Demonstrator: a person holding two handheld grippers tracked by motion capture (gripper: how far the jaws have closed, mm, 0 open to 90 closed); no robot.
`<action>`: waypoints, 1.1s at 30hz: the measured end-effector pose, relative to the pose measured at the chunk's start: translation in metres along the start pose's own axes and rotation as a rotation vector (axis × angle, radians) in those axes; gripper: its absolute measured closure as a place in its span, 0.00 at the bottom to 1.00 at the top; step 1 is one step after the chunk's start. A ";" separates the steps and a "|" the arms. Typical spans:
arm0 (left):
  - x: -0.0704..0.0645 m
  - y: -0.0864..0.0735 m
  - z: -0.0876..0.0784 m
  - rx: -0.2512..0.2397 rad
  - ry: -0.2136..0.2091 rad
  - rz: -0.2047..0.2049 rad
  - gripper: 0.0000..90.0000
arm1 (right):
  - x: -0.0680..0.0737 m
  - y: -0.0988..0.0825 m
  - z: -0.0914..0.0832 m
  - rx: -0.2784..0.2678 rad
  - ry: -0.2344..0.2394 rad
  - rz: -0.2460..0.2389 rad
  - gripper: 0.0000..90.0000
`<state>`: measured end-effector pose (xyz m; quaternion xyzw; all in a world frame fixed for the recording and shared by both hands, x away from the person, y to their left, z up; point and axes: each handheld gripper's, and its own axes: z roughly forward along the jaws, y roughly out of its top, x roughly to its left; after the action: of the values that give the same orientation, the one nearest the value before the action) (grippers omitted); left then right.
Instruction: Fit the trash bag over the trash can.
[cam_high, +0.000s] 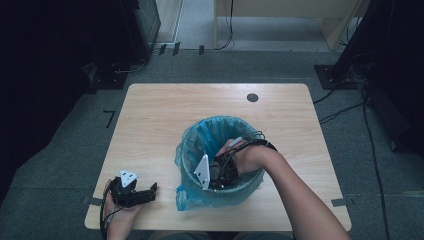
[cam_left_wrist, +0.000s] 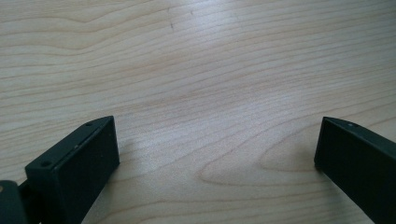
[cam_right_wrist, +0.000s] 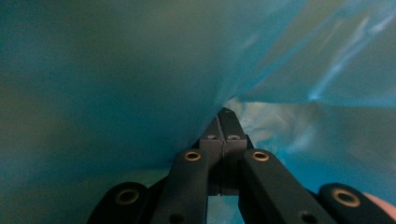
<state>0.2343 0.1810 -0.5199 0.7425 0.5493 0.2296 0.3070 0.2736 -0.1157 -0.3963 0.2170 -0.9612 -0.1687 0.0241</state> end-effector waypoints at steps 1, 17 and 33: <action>0.000 0.000 0.000 0.000 0.000 0.002 0.00 | -0.002 0.000 0.004 -0.003 0.034 0.011 1.00; 0.000 0.000 0.000 0.000 0.001 0.001 0.00 | 0.003 0.009 -0.034 -0.102 -0.056 -0.031 1.00; 0.000 0.000 0.000 0.000 0.001 0.001 0.00 | 0.042 -0.012 -0.086 -0.097 -0.142 -0.036 0.99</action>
<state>0.2345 0.1811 -0.5199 0.7426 0.5491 0.2301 0.3069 0.2511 -0.1704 -0.3209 0.2203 -0.9471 -0.2306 -0.0368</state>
